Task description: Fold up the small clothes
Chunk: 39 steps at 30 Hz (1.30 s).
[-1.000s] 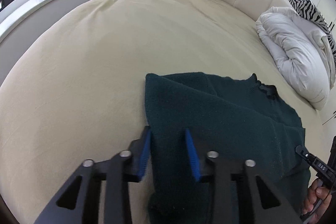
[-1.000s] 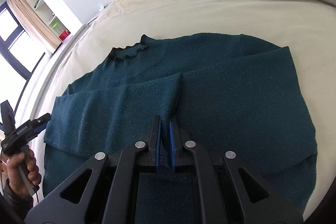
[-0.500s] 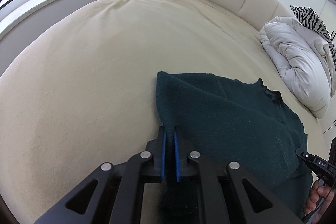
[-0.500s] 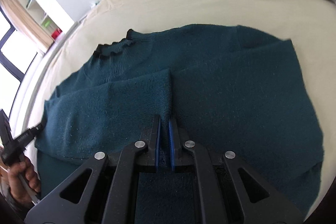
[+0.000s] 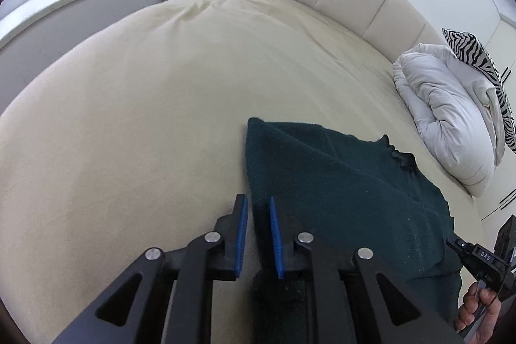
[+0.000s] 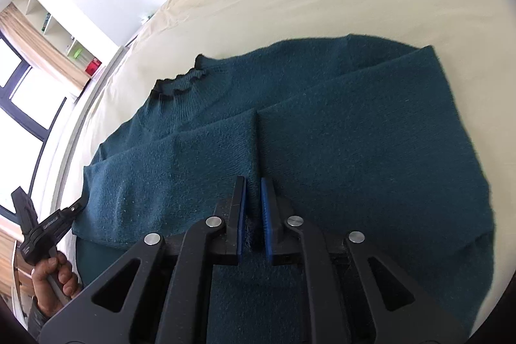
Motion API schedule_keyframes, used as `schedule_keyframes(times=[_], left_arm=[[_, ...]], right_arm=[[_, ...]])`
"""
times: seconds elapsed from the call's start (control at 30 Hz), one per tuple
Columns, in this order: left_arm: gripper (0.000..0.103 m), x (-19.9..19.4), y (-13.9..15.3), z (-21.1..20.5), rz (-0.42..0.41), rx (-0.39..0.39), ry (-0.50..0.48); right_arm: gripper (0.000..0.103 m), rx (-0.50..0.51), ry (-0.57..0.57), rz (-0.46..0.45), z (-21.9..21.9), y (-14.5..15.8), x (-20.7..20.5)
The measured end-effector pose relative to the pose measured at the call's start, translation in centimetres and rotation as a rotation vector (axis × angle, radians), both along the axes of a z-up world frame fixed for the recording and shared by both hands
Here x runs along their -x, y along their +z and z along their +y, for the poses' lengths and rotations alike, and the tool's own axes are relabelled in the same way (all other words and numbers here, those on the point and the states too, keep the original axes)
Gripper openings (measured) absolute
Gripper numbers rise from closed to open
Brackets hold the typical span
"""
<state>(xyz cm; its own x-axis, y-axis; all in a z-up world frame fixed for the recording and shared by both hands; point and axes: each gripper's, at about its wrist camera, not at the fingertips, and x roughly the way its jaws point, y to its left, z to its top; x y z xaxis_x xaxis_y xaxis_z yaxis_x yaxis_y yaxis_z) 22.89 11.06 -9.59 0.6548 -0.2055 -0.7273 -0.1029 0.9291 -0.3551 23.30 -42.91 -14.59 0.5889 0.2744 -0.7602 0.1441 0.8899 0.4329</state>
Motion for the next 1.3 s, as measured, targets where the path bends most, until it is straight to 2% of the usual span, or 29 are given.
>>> schedule_keyframes(times=[0.1, 0.17, 0.27, 0.3, 0.33, 0.4, 0.5, 0.57, 0.6, 0.67, 0.7, 0.73, 0.8, 0.93, 1.13, 1.3], left_arm=[[0.015, 0.6, 1.7, -1.3, -0.058, -0.063, -0.019], [0.015, 0.0, 1.6, -2.2, -0.052, -0.103, -0.042], [0.015, -1.4, -1.2, -2.4, 0.049, -0.155, -0.049], [0.021, -1.3, -1.9, -2.0, 0.055, -0.153, -0.038], [0.021, -1.1, -2.0, -1.5, 0.046, -0.129, -0.041], [0.021, -0.5, -1.6, -1.4, 0.041, -0.152, -0.044], [0.021, 1.1, -1.0, -1.9, 0.028, -0.208, -0.076], [0.021, 3.2, 0.1, -1.2, 0.009, -0.182, -0.065], [0.025, 4.3, 0.8, -0.7, 0.002, -0.158, -0.060], [0.045, 7.6, 2.2, 0.0, -0.028, -0.115, -0.060], [0.062, 9.0, 2.6, 0.0, -0.040, -0.108, -0.070], [0.072, 10.7, 3.0, 0.0, -0.048, -0.103, -0.091], [0.074, 14.0, 3.2, -0.1, -0.041, -0.083, -0.126], [0.074, 19.7, 2.1, 0.4, 0.043, 0.024, -0.153], [0.074, 25.7, 1.2, 0.7, 0.126, 0.127, -0.180], [0.074, 27.5, 0.7, 0.5, 0.170, 0.198, -0.214]], right_arm=[[0.011, 0.015, -0.009, -0.081, 0.3, 2.3, 1.0], [0.011, 0.029, 0.033, -0.102, 1.5, 3.1, 1.0], [0.011, 0.057, 0.089, -0.043, 3.0, 1.7, 0.0], [0.013, 0.053, 0.102, 0.001, 3.1, 0.7, -0.5], [0.013, 0.048, 0.112, 0.047, 3.1, -0.7, -0.8], [0.013, 0.021, 0.115, -0.017, 2.5, -0.9, 0.1], [0.014, 0.031, 0.084, -0.025, 1.7, -0.2, 1.4], [0.017, 0.074, 0.042, -0.003, 1.0, 0.4, 2.7], [0.017, 0.062, 0.034, -0.008, 0.4, 1.0, 3.7], [0.021, 0.038, 0.027, -0.051, -0.5, 2.4, 6.0], [0.034, 0.046, 0.018, -0.078, -0.9, 3.4, 7.6], [0.052, 0.049, 0.008, -0.096, -1.4, 4.0, 9.1], [0.058, 0.046, -0.008, -0.139, -2.2, 5.5, 12.7], [0.059, 0.036, -0.004, -0.145, -4.0, 7.0, 19.2], [0.058, -0.028, -0.034, -0.040, -8.2, 6.6, 29.4], [0.058, -0.075, -0.067, 0.030, -10.8, 4.8, 35.7]])
